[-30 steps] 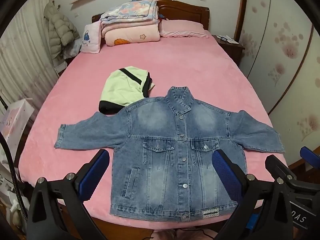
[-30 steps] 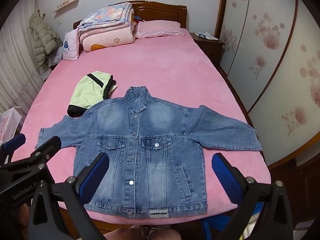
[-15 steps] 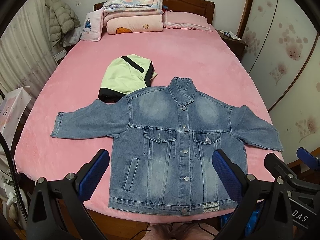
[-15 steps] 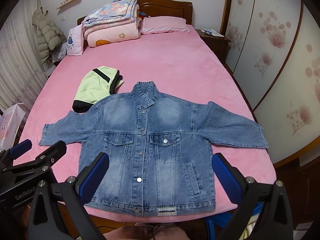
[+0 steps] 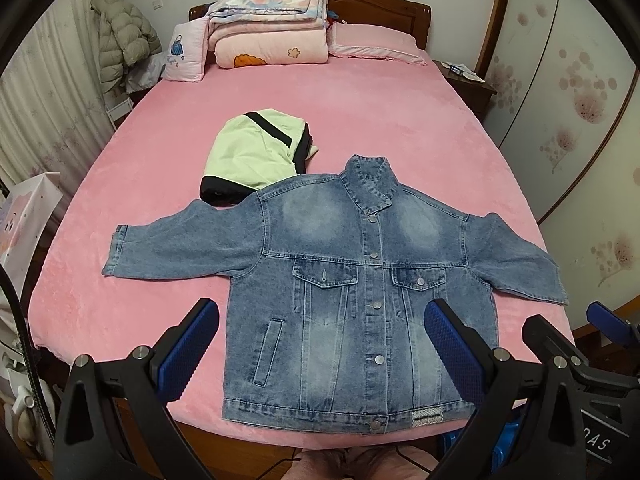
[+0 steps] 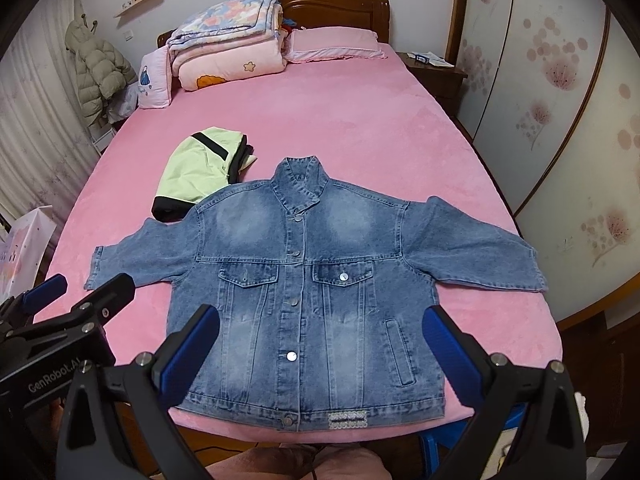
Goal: Fold large clothes
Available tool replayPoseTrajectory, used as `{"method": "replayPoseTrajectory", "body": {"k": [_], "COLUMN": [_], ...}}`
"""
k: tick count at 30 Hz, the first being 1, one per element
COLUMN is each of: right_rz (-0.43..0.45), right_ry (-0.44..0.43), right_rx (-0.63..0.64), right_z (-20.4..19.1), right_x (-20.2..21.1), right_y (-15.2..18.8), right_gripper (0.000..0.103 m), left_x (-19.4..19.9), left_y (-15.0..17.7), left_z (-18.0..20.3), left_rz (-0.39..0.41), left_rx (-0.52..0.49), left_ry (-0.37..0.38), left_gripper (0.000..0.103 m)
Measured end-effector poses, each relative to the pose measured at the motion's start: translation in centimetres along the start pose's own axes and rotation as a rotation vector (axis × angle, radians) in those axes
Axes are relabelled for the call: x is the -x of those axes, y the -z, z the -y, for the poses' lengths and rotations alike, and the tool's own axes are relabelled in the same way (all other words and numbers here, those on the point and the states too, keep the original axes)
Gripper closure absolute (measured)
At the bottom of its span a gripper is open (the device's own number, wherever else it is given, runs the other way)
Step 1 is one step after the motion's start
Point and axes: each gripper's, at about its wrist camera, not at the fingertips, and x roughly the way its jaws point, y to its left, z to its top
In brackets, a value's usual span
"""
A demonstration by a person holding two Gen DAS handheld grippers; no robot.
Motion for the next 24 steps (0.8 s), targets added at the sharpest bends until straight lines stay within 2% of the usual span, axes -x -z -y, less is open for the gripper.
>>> {"method": "replayPoseTrajectory", "body": {"k": [24], "right_rz": [-0.005], "right_ry": [0.01], "right_rx": [-0.053], "right_z": [-0.4], "right_x": [0.3], "right_y": [1.4], "right_gripper": [0.003], "left_x": [0.3], "left_y": [0.7], "left_z": [-0.4], "left_rz": [0.01], "left_rx": [-0.054], "left_ry": [0.003], "left_gripper": [0.001]}}
